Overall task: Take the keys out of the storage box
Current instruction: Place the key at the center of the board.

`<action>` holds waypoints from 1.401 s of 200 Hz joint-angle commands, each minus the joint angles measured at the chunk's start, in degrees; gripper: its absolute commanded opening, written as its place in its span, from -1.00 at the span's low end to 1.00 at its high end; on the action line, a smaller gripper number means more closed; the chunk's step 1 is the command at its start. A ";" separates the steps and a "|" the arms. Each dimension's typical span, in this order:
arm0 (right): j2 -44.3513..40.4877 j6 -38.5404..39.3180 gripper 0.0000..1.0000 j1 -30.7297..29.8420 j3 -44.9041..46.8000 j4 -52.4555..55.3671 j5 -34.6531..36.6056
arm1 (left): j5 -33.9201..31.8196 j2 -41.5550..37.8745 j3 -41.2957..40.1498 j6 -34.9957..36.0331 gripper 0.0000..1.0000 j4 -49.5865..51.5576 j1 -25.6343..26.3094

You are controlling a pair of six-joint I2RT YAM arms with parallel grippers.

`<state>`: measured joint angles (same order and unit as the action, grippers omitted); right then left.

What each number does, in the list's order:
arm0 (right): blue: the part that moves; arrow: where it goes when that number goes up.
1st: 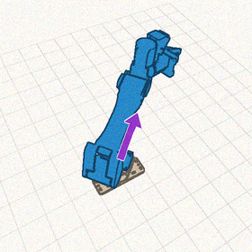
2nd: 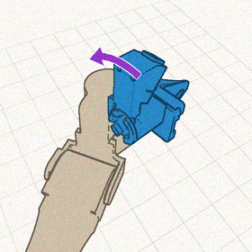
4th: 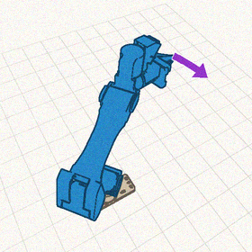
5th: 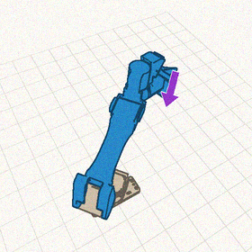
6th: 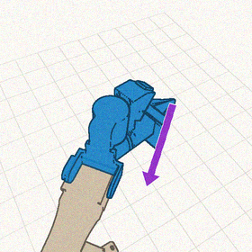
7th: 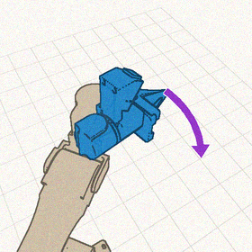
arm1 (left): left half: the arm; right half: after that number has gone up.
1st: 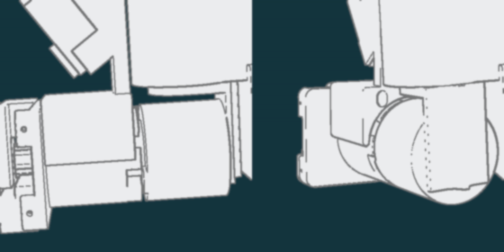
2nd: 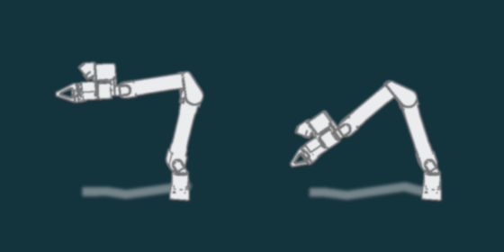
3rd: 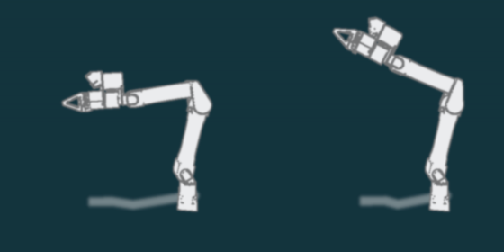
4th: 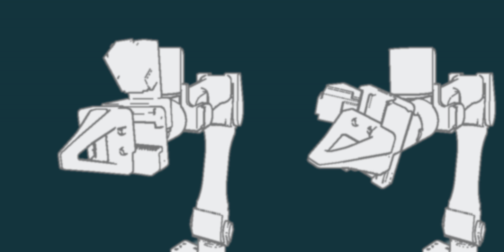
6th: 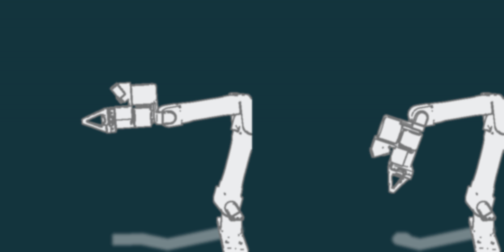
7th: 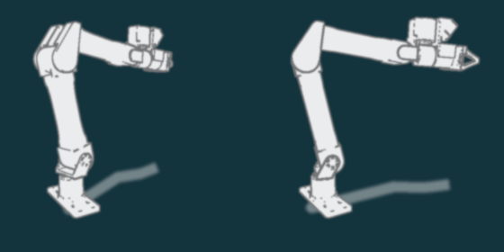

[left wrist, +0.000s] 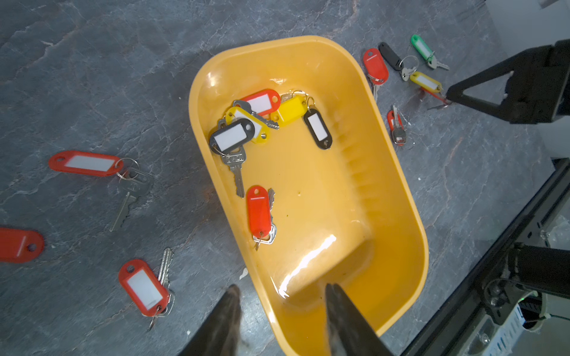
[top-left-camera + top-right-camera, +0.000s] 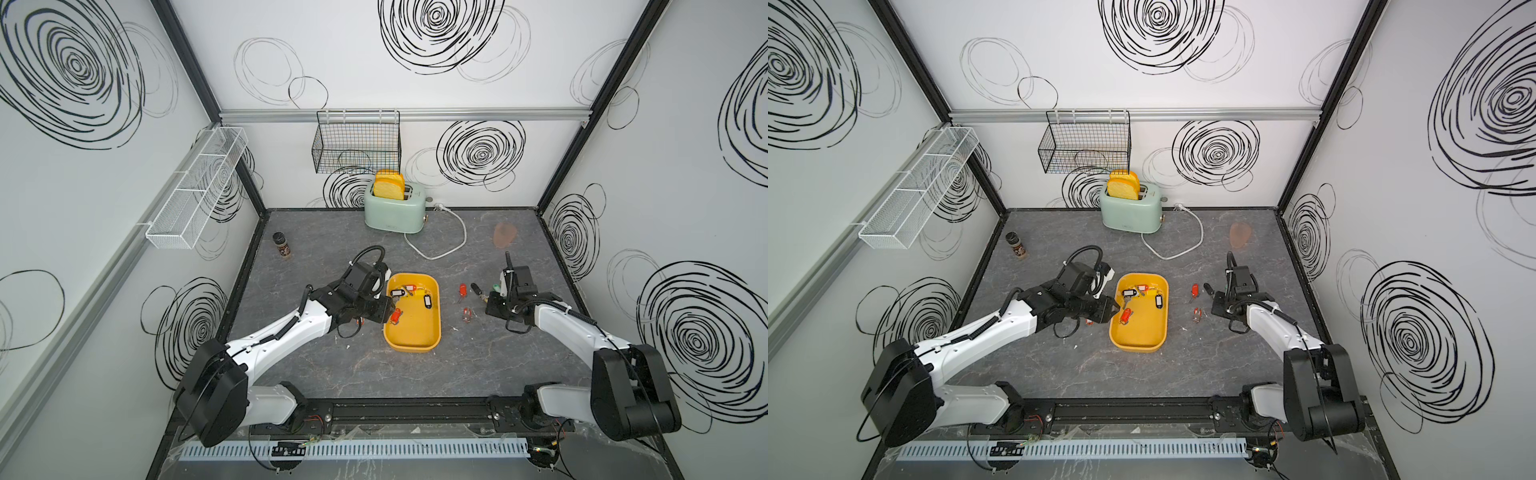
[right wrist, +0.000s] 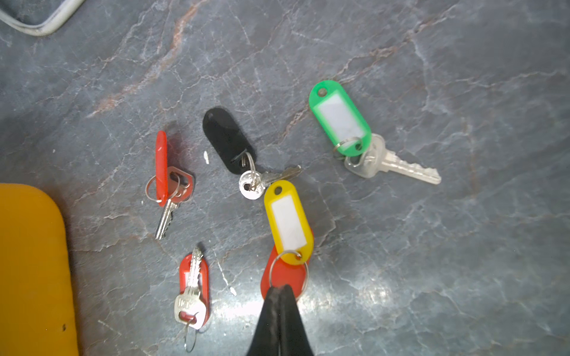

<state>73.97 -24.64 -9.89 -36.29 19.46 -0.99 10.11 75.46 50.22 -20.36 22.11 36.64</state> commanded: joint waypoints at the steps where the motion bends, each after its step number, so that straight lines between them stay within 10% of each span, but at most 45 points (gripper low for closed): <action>1: -1.28 -2.28 -0.98 -1.33 1.37 0.27 -0.24 | -1.05 0.42 0.75 0.52 -0.02 -1.78 0.27; 84: -5.35 -5.08 -0.87 -4.71 3.91 2.06 0.97 | -1.30 0.86 0.94 0.73 -0.01 -2.00 0.29; 119: -7.19 -6.46 -0.37 -6.84 3.86 3.32 2.62 | -1.73 0.60 1.02 0.29 0.00 -2.01 0.27; 280: -18.08 -0.93 -0.37 -7.01 2.19 0.58 -6.28 | -7.57 15.49 13.04 -3.83 -0.14 0.47 5.80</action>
<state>56.97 -26.48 -16.69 -33.85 21.30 -5.48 5.82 88.79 60.31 -21.78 22.59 41.78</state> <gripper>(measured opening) 0.315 0.427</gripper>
